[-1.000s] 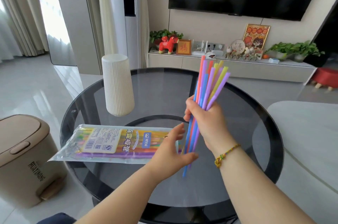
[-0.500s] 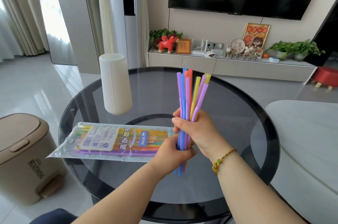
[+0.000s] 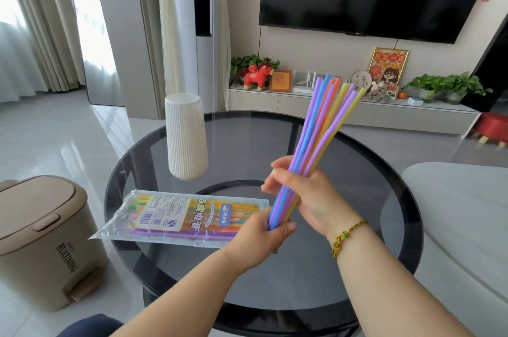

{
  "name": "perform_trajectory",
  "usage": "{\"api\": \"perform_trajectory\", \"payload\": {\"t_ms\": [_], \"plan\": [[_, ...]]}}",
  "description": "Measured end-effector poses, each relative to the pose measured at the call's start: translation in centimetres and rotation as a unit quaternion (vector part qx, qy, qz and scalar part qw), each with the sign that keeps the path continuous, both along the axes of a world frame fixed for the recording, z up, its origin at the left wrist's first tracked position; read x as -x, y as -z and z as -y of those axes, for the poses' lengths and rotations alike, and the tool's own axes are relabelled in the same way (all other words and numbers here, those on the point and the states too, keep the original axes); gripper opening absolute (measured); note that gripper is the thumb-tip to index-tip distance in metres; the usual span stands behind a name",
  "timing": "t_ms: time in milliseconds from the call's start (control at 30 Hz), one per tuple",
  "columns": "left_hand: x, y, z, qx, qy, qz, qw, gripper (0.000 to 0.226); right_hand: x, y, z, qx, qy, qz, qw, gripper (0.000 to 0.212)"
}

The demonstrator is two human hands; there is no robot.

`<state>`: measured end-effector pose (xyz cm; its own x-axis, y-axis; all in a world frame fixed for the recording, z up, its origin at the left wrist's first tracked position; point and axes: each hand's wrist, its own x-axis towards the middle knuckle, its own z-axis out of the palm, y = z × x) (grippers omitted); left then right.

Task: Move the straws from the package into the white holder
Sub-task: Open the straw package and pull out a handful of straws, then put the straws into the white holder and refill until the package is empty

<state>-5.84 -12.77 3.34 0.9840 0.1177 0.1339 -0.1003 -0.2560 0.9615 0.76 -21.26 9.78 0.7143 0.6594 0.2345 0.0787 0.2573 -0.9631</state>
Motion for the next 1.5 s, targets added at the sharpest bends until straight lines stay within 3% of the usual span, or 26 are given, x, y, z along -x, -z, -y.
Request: {"api": "perform_trajectory", "payload": {"t_ms": [167,267,367,467,633,767,900,1067,1167,1367,1500], "plan": [[1.6,-1.9,-3.1,-0.032,0.005,-0.036,0.999,0.014,1.2,-0.7,-1.7,0.011,0.01,-0.008,1.0,0.028],[2.5,-2.1,-6.0,-0.01,-0.008,-0.046,0.999,0.028,1.0,-1.5,-2.9,-0.004,0.051,-0.01,0.999,0.026],[2.6,-2.3,-9.5,0.015,-0.154,-0.01,0.988,0.038,0.2,-1.8,-4.0,-0.006,0.09,-0.028,0.996,0.027],[1.3,-2.6,-13.0,0.012,-0.34,0.035,0.94,0.036,-0.9,-1.6,-5.2,-0.016,0.138,-0.038,0.99,0.033],[-3.0,-2.8,-17.9,-0.033,-0.42,0.009,0.907,0.079,-3.6,-1.1,-7.5,-0.032,0.17,-0.058,0.983,0.033],[-6.2,-3.0,-20.4,-0.019,-0.406,-0.002,0.914,0.104,-5.4,-1.2,-9.3,-0.035,0.172,-0.069,0.982,0.032],[-8.5,-3.1,-21.8,0.003,-0.374,0.024,0.927,0.111,-6.9,-1.4,-11.1,-0.03,0.164,-0.07,0.984,0.028],[-9.6,-3.0,-22.3,0.002,-0.357,0.06,0.932,0.101,-8.2,-1.5,-13.0,-0.043,0.157,-0.079,0.984,0.028],[-9.0,-2.7,-21.8,-0.048,-0.322,0.075,0.943,0.091,-8.6,-2.9,-13.5,-0.078,0.156,-0.08,0.981,0.031],[-6.6,-3.5,-19.3,-0.166,-0.212,0.077,0.96,0.089,-8.7,-9.1,-11.8,-0.261,0.111,-0.087,0.955,0.037],[-5.4,-3.5,-17.8,-0.186,-0.194,0.087,0.959,0.092,-7.0,-8.5,-11.8,-0.172,0.096,-0.034,0.98,0.032]]}}
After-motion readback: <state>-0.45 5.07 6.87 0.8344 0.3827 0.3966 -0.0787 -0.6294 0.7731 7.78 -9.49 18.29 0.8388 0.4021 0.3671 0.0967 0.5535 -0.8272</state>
